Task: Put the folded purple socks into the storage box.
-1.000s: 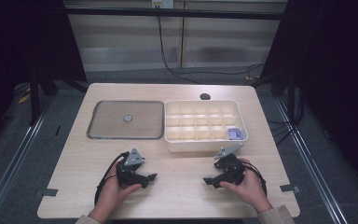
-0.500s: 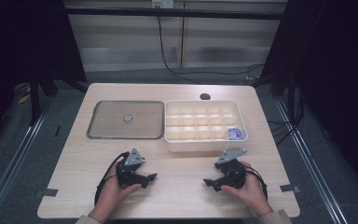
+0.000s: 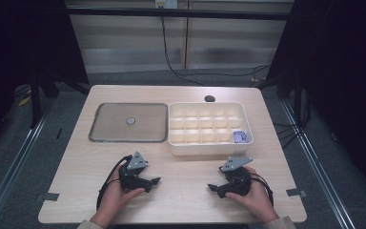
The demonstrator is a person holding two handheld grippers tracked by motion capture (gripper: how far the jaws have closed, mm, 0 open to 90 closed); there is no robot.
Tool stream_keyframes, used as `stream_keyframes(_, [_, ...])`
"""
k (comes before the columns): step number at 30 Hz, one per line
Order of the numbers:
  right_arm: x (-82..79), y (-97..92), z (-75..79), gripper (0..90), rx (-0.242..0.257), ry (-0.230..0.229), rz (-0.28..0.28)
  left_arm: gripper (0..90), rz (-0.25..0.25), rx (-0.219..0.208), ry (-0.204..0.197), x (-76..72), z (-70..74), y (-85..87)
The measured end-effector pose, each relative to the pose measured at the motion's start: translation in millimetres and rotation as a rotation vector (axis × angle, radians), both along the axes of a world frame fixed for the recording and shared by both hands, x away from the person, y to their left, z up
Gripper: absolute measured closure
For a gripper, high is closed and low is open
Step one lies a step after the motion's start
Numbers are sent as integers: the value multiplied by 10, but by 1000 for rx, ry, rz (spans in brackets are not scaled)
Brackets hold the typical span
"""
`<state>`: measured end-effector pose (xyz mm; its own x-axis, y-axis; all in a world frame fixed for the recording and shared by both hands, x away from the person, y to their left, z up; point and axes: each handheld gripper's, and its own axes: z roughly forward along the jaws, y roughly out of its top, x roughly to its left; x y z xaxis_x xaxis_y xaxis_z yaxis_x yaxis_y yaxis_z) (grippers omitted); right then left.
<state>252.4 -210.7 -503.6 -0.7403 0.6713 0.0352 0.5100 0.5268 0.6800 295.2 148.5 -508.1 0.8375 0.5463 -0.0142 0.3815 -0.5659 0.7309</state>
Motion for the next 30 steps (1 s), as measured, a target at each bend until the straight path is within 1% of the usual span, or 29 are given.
stream_keyframes(3, [-3,-6,-15,201,14,-11,6,209,0,0,0,0,0,0])
stream_keyframes(4, [-7,-8,-11,201,8,-11,3,209,0,0,0,0,0,0])
stream_keyframes(7, [-16,-10,-15,201,13,-9,-5,209,0,0,0,0,0,0])
stream_keyframes(11, [-16,-25,-38,201,31,-33,3,209,0,0,0,0,0,0])
stream_keyframes(19, [-26,-27,-44,200,36,-36,-4,209,0,0,0,0,0,0])
stream_keyframes(30, [-39,-42,-66,201,56,-52,-3,209,0,0,0,0,0,0])
